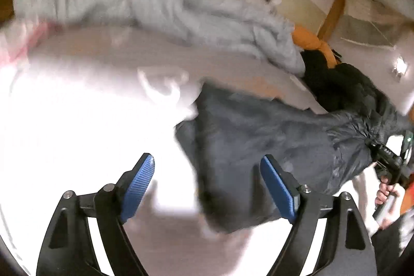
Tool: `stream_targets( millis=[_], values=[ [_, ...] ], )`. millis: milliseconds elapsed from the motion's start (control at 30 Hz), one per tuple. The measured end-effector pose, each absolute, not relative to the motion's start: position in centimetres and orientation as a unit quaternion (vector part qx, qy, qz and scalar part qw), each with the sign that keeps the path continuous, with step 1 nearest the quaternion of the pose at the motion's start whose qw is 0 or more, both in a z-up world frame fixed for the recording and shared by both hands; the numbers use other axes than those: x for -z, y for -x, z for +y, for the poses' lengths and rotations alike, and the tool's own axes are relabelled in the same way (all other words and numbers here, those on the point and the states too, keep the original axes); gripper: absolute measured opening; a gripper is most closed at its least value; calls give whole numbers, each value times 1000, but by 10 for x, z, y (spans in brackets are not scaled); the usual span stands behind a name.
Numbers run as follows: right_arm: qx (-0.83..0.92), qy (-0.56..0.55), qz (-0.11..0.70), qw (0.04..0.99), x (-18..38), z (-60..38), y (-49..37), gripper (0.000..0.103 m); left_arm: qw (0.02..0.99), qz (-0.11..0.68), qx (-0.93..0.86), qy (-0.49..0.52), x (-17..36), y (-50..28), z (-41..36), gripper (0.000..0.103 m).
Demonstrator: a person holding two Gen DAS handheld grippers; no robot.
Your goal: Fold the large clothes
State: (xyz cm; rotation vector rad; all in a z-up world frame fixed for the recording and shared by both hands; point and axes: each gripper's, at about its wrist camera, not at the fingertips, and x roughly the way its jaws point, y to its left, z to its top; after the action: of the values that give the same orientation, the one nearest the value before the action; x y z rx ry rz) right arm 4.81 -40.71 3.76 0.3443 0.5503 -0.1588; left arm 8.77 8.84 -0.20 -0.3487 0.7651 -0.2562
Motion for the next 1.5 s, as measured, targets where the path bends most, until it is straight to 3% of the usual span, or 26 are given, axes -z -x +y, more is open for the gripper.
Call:
stream_targets(
  millis=[133,200,267,367,533,733,833,933,1000,1067,1200,1300,1367,1500],
  values=[
    [72,-64,253,963,-72,-368,-49,36,846,432,180,257,45,-106,92,84],
    [63,-43,237,969,-90,-346,-48,36,842,436,189,256,53,-110,83,73],
    [40,-28,211,976,-108,-319,-40,37,838,434,210,255,51,-113,76,47],
    [-9,2,181,983,-126,-269,-29,38,840,429,213,255,49,-113,72,40],
    [-87,84,167,978,-124,-172,-18,38,844,427,206,251,48,-109,73,39],
    [-137,162,211,954,-62,-82,-18,38,865,412,197,208,36,-107,64,39],
    [-142,160,236,948,-37,-66,-27,44,867,408,197,206,33,-109,63,39],
    [-148,158,254,943,-21,-61,-28,49,872,399,189,209,28,-108,70,43],
    [-174,142,263,938,-18,-65,-22,73,887,377,172,206,17,-103,77,45],
    [-191,125,262,938,-21,-71,-13,85,906,346,152,192,1,-96,85,46],
    [-188,110,248,944,-27,-81,5,85,938,271,134,167,-34,-72,95,52],
    [-173,93,227,954,-37,-98,21,86,955,217,143,144,-59,-51,89,69],
    [-138,89,202,966,-49,-112,31,87,960,191,155,133,-73,-40,79,89],
    [-47,105,176,978,-57,-135,28,98,956,193,193,107,-93,-45,49,93]
  ],
)
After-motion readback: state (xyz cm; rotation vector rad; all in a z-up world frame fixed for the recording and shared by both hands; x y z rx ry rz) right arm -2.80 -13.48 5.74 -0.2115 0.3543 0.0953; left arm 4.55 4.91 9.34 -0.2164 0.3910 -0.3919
